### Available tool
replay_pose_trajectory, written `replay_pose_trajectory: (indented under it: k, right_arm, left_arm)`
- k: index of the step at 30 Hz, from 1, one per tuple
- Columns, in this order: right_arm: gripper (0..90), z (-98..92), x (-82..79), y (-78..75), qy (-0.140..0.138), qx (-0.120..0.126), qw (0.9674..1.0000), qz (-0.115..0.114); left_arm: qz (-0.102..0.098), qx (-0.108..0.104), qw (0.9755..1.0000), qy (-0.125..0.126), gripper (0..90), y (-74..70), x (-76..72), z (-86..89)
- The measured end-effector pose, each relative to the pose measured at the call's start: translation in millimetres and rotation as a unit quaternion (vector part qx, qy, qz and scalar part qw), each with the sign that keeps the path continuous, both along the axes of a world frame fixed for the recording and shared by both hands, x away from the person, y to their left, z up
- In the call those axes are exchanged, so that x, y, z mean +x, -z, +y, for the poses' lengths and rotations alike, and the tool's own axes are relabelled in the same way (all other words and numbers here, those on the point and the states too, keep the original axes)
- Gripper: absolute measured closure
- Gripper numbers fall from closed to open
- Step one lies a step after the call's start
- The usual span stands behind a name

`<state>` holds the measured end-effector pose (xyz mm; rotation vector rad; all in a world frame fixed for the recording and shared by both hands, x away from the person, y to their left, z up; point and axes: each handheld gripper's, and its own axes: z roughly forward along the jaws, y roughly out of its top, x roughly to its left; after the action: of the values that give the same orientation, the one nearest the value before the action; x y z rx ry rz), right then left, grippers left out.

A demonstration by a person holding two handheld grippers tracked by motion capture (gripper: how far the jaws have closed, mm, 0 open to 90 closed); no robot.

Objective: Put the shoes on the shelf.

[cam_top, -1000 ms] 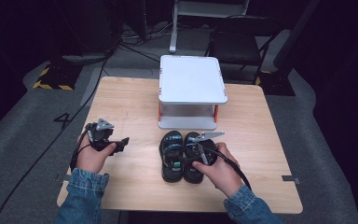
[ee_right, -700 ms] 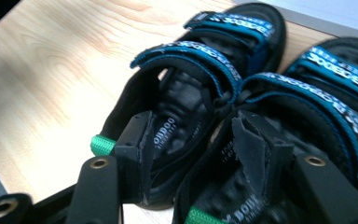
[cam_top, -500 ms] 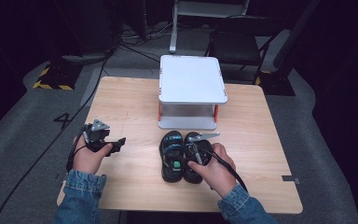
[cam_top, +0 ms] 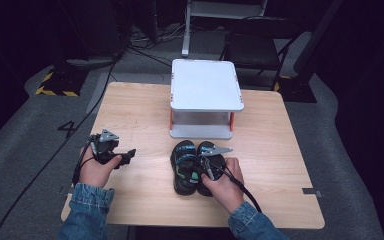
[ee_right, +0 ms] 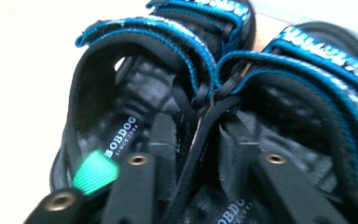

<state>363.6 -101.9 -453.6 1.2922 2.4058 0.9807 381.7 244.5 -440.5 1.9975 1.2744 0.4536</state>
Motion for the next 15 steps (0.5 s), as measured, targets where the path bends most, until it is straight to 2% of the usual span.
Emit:
replay_pose_trajectory:
  k: [4,9,12,15]
  right_arm:
    - [78.7,-1.8,-0.4,0.3,0.008,0.013,0.9999,-0.002]
    - [79.7,-2.6,1.0,-5.2,0.013,0.015,0.9997,-0.013]
    - [79.7,-5.7,9.3,-13.9,0.026,0.033,0.9989,-0.02]
    - [79.6,-9.6,25.4,-24.2,0.046,0.037,0.9979,-0.028]
  left_arm:
    - [-0.001,-0.002,1.0,0.002,25.4,0.8,0.2,-1.0]
    - [0.0,0.0,1.0,0.002,25.4,1.2,0.4,-0.7]
    - [0.0,0.001,1.0,0.005,25.4,1.6,0.8,-0.7]
    - [0.002,-0.001,1.0,0.005,25.5,1.9,0.6,-1.3]
